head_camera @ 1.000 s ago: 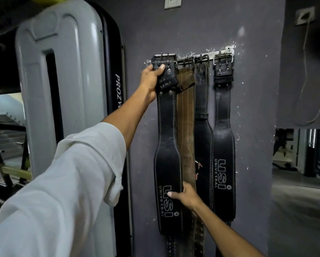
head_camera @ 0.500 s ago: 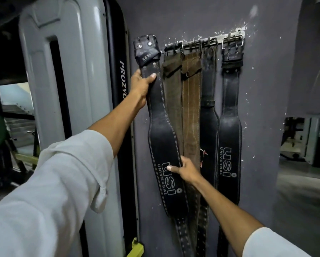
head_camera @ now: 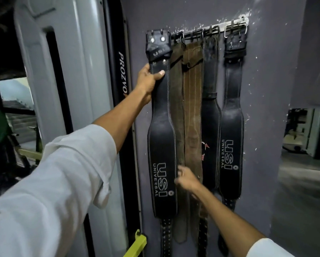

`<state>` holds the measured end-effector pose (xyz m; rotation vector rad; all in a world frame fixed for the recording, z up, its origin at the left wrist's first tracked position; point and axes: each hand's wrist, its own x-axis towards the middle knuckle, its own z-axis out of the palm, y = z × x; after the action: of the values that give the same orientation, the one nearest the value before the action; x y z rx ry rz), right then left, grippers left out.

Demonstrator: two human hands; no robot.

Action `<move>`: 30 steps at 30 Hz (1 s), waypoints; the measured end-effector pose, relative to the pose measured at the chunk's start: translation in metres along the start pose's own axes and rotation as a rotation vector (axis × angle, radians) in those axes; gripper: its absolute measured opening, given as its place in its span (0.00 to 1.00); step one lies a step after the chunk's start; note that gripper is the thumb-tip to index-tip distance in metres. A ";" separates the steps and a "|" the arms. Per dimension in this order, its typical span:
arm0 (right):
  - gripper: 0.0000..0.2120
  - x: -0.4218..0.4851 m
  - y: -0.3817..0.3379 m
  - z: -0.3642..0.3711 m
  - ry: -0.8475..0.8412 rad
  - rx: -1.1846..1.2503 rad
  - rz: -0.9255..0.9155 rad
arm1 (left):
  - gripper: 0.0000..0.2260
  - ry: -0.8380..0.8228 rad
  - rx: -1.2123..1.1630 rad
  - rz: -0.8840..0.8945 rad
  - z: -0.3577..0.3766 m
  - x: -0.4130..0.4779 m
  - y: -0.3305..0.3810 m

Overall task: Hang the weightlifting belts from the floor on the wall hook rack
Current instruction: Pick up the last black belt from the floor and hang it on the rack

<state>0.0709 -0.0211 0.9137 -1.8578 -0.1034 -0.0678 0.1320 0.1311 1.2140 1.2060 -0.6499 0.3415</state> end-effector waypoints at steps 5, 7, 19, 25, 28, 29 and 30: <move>0.13 0.015 -0.162 -0.045 0.234 0.330 -0.365 | 0.19 -0.046 -0.005 -0.021 -0.006 -0.022 -0.023; 0.20 0.017 -0.213 -0.055 0.216 0.342 -0.462 | 0.18 -0.083 -0.009 -0.024 -0.008 -0.032 -0.034; 0.10 0.076 -0.303 -0.047 0.205 0.447 -0.519 | 0.22 -0.222 0.180 -0.194 -0.048 -0.096 -0.102; 0.11 0.109 -0.315 -0.037 0.184 0.457 -0.548 | 0.19 -0.286 0.168 -0.381 -0.099 -0.108 -0.154; 0.13 0.135 -0.312 -0.025 0.170 0.454 -0.549 | 0.19 -0.318 0.219 -0.386 -0.110 -0.081 -0.143; 0.13 0.144 -0.313 -0.020 0.178 0.449 -0.556 | 0.19 -0.299 0.223 -0.360 -0.114 -0.068 -0.137; 0.14 0.154 -0.314 -0.018 0.191 0.438 -0.562 | 0.18 -0.246 0.213 -0.320 -0.117 -0.052 -0.130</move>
<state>0.1905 0.0563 1.2329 -1.3326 -0.4677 -0.5665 0.1990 0.2023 1.0598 1.5469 -0.6289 -0.0093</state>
